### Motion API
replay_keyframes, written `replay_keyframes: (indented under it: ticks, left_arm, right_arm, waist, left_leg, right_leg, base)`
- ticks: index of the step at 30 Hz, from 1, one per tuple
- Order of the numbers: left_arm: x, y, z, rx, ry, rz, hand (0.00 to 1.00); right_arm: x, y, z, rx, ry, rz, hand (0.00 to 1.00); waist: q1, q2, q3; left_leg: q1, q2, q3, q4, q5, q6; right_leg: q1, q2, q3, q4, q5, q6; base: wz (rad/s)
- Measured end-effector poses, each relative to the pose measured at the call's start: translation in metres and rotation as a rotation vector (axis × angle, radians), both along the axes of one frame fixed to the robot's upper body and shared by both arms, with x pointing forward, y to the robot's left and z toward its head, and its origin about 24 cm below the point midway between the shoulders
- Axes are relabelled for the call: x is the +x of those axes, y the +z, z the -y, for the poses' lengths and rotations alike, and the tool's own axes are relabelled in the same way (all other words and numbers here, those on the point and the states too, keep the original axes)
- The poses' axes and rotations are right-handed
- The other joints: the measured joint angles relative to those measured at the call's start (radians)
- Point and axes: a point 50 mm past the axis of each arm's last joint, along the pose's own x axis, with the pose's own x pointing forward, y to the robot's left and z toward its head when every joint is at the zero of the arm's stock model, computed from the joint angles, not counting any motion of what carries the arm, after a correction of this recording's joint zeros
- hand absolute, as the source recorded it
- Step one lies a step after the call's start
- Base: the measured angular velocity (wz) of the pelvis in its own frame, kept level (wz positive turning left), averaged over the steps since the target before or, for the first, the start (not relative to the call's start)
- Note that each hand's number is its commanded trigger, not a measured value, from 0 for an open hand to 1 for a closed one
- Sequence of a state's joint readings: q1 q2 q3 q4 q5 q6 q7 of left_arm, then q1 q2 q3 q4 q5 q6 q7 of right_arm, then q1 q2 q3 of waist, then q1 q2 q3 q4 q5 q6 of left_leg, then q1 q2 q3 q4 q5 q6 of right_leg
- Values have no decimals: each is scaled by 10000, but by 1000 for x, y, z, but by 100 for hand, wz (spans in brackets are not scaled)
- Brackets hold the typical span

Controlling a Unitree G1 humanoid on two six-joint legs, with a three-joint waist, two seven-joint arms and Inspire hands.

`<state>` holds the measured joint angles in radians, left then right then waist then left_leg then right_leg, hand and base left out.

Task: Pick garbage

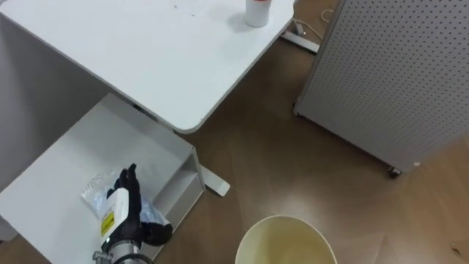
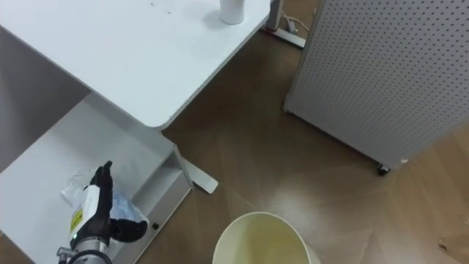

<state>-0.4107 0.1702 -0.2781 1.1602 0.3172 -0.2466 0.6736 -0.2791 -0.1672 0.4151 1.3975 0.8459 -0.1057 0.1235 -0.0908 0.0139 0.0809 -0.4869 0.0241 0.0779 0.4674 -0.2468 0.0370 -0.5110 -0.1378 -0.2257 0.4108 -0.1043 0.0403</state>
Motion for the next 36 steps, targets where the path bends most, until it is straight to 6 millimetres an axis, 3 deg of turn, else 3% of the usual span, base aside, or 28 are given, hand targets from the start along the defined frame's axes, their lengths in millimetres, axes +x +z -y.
replay_keyframes:
  ticks: [25,36]
  left_arm:
    - [0,-1,0,1489,-452,-153,0]
    - [-18,-16,-6,1949,-257,-898,0]
  right_arm:
    - [5,2,-4,323,-6,30,100]
    - [3,1,-5,764,-155,-51,100]
  waist:
    - [217,5,9]
    - [184,-1,3]
  left_leg:
    - [-754,-12,-235,272,3,3]
    - [-785,-13,-261,402,3,3]
  right_leg:
    - [-620,-59,-149,222,10,-18]
    - [-622,-41,-124,240,10,-18]
  base:
    - [2]
    - [0]
